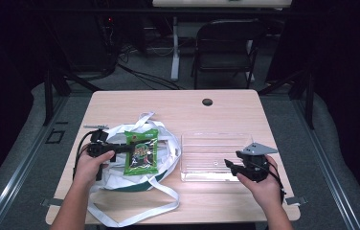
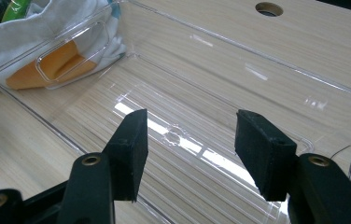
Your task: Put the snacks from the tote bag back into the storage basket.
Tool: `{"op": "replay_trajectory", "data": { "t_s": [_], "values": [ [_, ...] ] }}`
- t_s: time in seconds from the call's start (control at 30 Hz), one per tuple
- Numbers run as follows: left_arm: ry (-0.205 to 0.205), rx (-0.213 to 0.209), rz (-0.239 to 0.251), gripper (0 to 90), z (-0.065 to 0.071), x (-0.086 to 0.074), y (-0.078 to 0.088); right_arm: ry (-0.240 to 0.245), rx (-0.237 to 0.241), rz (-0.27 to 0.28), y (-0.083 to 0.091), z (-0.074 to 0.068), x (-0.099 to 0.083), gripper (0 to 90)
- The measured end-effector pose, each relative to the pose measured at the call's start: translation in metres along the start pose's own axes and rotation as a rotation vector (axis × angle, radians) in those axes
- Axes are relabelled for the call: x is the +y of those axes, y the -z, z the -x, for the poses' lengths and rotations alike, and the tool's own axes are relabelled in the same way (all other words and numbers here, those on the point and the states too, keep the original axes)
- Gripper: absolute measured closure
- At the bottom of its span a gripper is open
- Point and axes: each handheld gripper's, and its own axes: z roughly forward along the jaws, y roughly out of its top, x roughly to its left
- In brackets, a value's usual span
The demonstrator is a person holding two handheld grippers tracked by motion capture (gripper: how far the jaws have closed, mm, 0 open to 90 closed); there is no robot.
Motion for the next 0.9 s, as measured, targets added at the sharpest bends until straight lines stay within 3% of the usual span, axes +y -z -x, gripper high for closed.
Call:
{"op": "replay_trajectory", "data": {
  "t_s": [0.47,0.9],
  "values": [
    [-0.068,0.026,0.066,72.4,0.011,0.005,0.013,0.001,0.002,0.002,0.0,0.001,-0.001,44.2],
    [-0.17,0.042,0.133,72.4,0.025,0.01,0.023,0.005,-0.001,0.005,0.0,0.002,-0.001,43.7]
  ]
}}
